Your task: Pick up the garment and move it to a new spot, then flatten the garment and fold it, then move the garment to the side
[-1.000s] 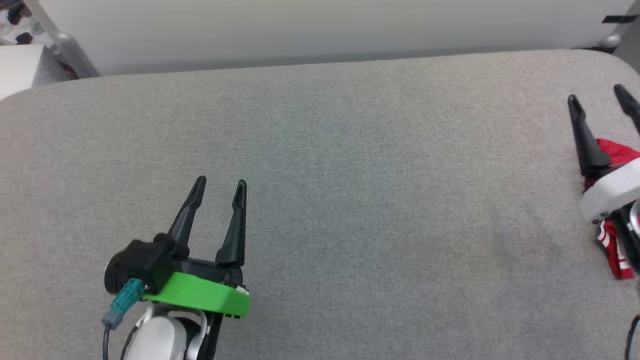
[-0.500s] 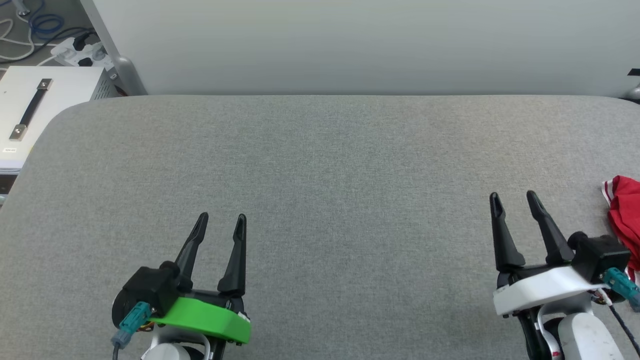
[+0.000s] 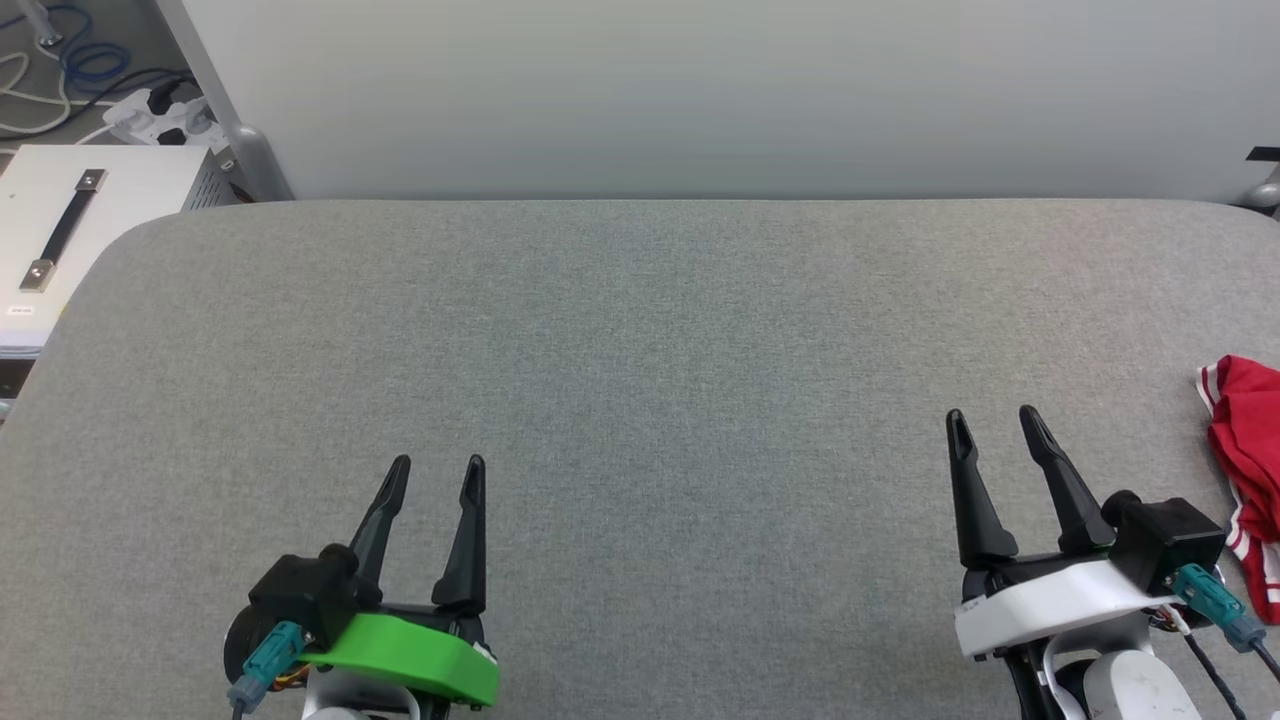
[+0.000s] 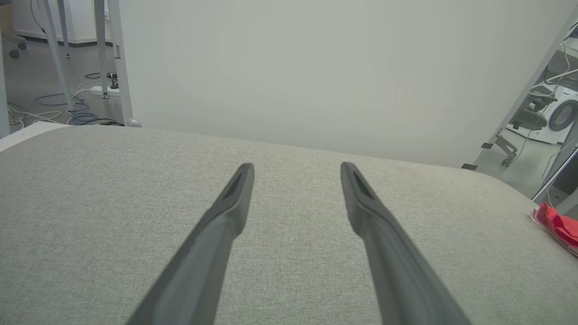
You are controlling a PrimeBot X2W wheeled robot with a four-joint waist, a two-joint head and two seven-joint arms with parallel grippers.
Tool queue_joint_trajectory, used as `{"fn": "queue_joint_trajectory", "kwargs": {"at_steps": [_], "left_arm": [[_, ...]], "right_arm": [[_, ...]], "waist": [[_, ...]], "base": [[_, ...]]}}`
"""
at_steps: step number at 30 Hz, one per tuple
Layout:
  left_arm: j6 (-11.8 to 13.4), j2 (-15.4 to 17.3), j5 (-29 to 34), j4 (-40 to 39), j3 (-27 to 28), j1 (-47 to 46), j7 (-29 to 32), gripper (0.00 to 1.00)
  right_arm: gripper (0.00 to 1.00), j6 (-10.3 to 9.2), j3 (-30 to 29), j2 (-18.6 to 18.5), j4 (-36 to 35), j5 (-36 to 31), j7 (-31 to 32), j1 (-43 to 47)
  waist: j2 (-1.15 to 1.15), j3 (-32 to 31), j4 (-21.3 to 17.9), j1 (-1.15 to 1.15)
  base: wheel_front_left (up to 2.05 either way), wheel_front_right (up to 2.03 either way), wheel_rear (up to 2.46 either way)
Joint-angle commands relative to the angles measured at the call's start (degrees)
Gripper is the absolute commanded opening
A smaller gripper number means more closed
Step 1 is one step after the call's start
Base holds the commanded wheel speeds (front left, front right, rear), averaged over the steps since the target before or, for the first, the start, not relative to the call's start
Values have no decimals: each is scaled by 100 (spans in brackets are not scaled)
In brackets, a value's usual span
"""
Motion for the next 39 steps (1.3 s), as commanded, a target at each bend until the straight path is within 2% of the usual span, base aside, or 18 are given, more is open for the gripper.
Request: {"fn": "queue_joint_trajectory", "kwargs": {"at_steps": [1, 5, 22, 23, 39], "left_arm": [[-17, -19, 67, -23, 29, 31, -33, 100], [-17, -62, 270, -69, 147, 29, -33, 100], [-17, -77, 290, -71, 40, 1, -33, 100], [-17, -69, 289, -88, 37, -5, -33, 0], [77, -58, 451, -127, 98, -10, 162, 0]], "right_arm": [[100, -5, 7, 28, -37, -46, -40, 75], [100, -5, -41, 60, -84, 40, -41, 69], [100, -5, -55, 86, -72, -6, -41, 19], [0, -5, -46, 87, -71, -14, -41, 15], [0, -1, -99, 60, -123, -132, 150, 45]], "waist": [[0, 6, 1, 0], [0, 29, 3, 0], [0, 73, -16, 0], [0, 78, -22, 0], [0, 46, -35, 0]], "base": [[0, 0, 0], [0, 0, 0], [0, 0, 0], [0, 0, 0], [0, 0, 0]]}}
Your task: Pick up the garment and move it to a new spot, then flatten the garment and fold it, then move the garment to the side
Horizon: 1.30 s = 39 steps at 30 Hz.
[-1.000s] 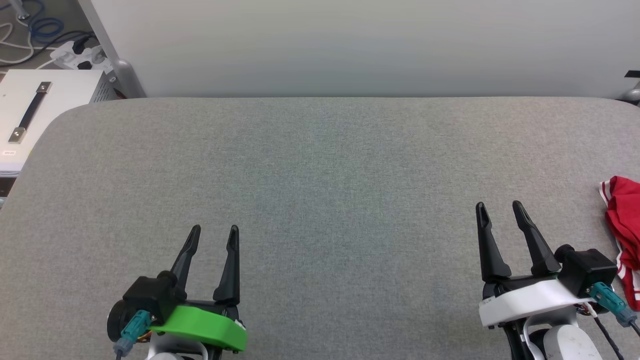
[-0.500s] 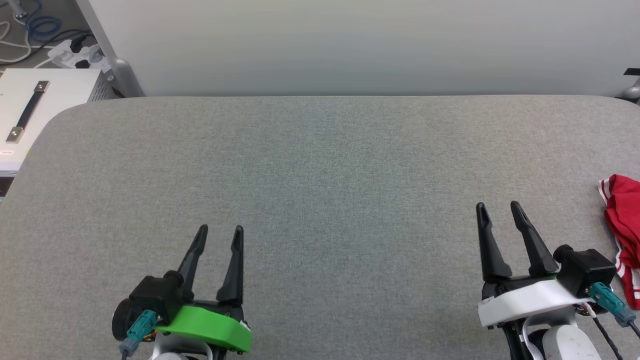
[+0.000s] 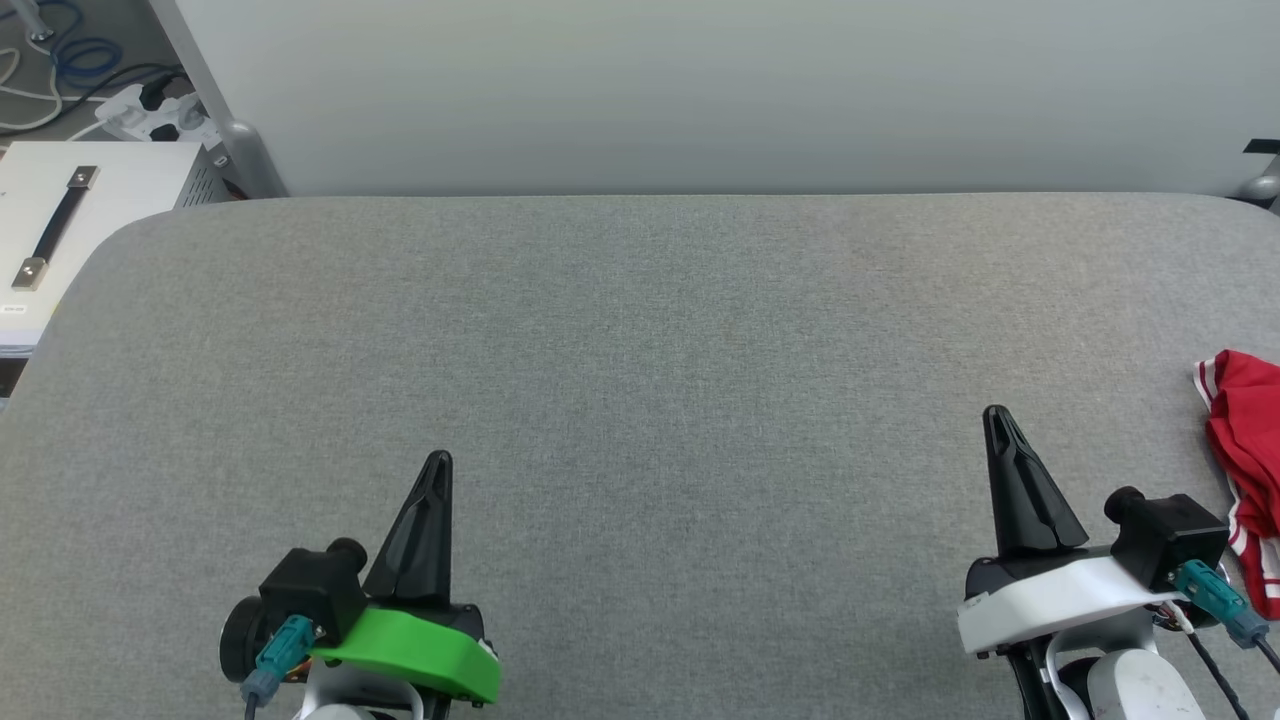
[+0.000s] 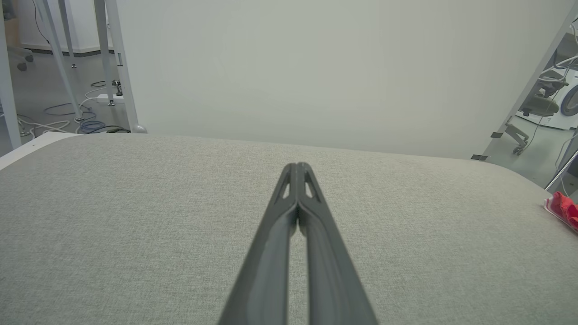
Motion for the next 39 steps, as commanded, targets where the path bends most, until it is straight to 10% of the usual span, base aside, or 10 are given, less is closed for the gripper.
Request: {"fn": "queue_joint_trajectory", "kwargs": {"at_steps": [1, 39], "left_arm": [[31, -8, 88, -23, 30, -11, 51, 0], [252, -30, 499, -138, 189, -41, 490, 0]], "right_arm": [[0, -1, -16, 8, -39, -80, 30, 35], [0, -2, -132, 23, -178, -534, 470, 130]], "waist": [[0, -4, -2, 0], [0, -90, -42, 0]], "base": [[0, 0, 0], [0, 0, 0]]}}
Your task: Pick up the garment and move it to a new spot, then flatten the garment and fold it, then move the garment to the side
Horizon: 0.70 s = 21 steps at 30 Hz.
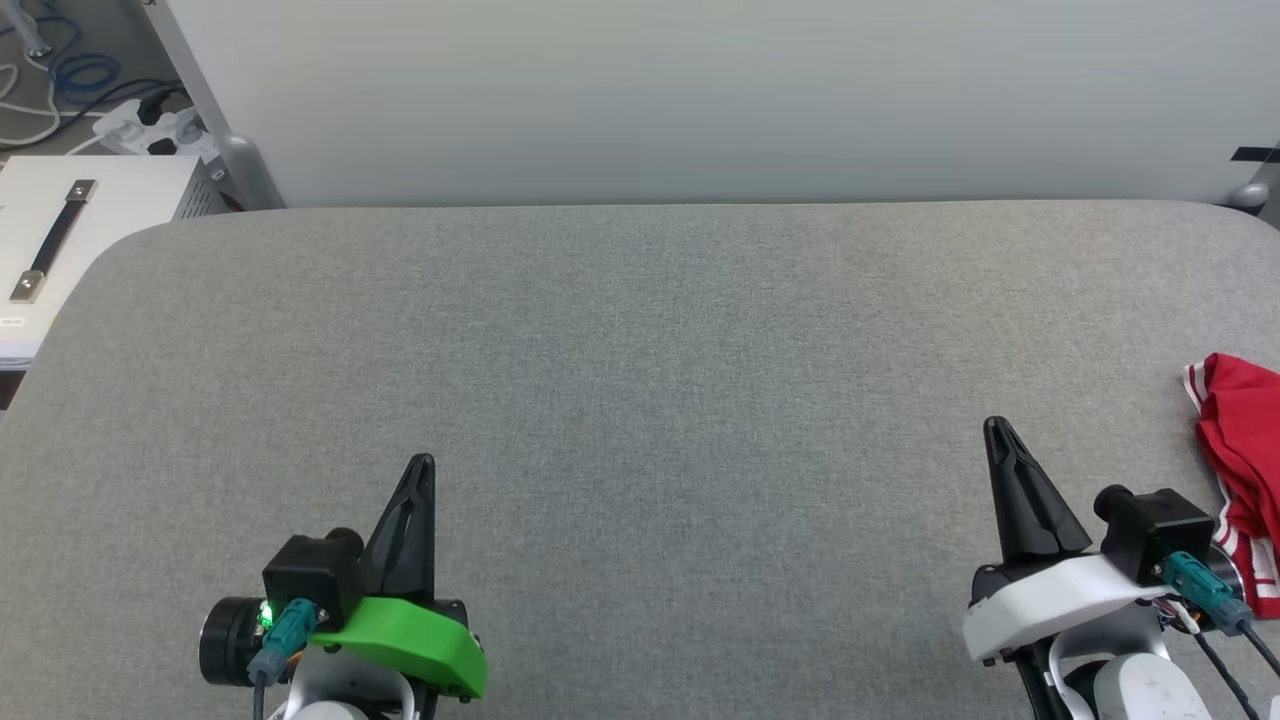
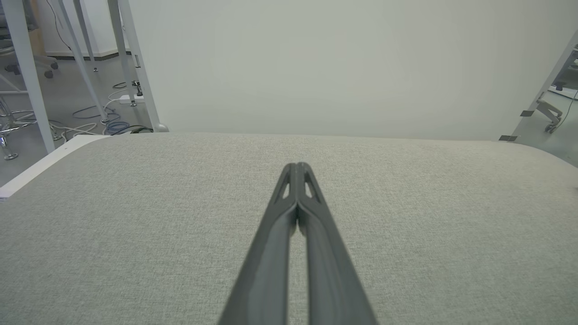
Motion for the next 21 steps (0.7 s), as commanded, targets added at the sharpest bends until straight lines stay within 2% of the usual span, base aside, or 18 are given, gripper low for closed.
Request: {"fn": "queue_joint_trajectory", "kwargs": {"at_steps": [1, 21], "left_arm": [[49, -28, 71, -43, 27, -40, 28, 0], [171, -41, 298, -106, 115, -57, 271, 0]], "right_arm": [[0, -2, -15, 20, -56, -56, 30, 62], [0, -3, -79, 28, -132, -306, 272, 115]], "waist": [[0, -3, -1, 0], [0, -51, -24, 0]], "base": [[0, 0, 0], [0, 0, 0]]}}
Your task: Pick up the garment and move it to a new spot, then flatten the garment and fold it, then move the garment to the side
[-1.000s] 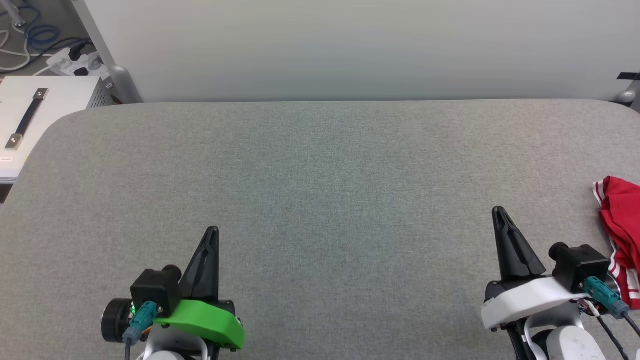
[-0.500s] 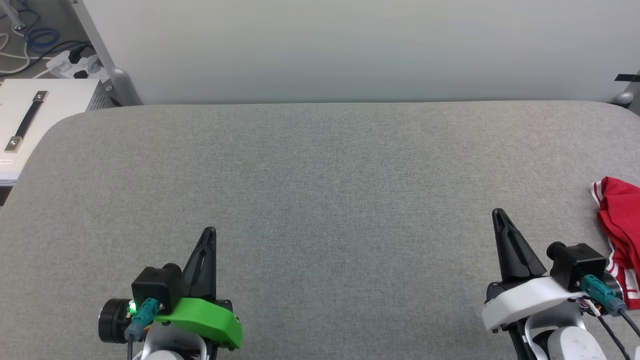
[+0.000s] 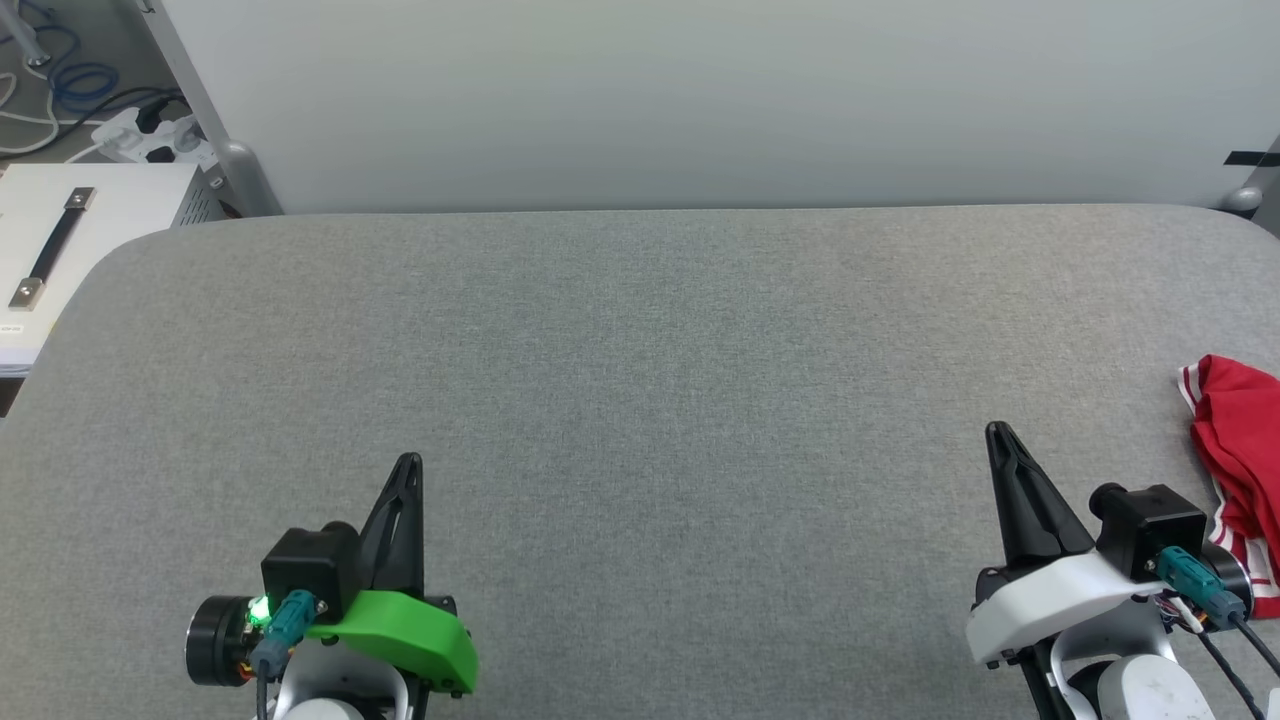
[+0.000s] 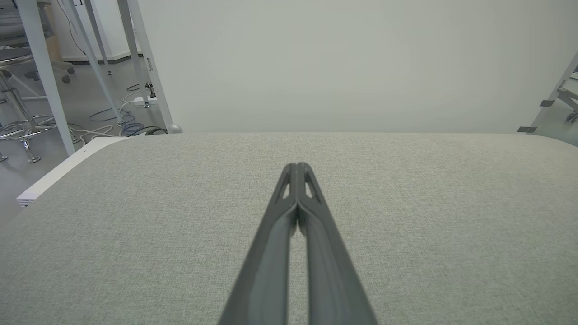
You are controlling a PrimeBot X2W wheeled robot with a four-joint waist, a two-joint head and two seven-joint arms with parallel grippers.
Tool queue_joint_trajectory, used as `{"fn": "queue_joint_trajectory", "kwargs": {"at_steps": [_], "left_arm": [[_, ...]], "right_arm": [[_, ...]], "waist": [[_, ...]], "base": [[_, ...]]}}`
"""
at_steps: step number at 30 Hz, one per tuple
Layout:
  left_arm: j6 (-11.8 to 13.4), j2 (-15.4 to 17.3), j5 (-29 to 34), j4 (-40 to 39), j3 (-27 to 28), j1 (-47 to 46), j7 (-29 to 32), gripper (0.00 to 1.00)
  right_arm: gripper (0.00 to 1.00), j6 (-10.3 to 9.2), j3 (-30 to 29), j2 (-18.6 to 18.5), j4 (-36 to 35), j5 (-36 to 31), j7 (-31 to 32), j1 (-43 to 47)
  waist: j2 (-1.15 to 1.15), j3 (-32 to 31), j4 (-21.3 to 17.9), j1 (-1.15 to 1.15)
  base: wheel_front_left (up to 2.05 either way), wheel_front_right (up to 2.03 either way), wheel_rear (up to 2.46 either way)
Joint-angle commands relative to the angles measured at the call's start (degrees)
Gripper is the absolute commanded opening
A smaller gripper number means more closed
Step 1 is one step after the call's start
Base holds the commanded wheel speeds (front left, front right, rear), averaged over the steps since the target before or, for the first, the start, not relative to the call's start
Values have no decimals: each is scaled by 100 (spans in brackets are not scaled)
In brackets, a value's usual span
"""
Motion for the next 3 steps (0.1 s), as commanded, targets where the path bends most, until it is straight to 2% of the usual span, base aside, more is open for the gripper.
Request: {"fn": "queue_joint_trajectory", "kwargs": {"at_steps": [1, 3], "left_arm": [[46, -37, 74, -27, 29, -55, 47, 0], [58, -38, 96, -33, 38, -56, 70, 0]], "right_arm": [[0, -3, -20, 22, -47, -74, 43, 86], [0, -3, -26, 23, -54, -98, 66, 91]], "waist": [[0, -3, -1, 0], [0, -8, -3, 0]], "base": [[0, 0, 0], [0, 0, 0]]}}
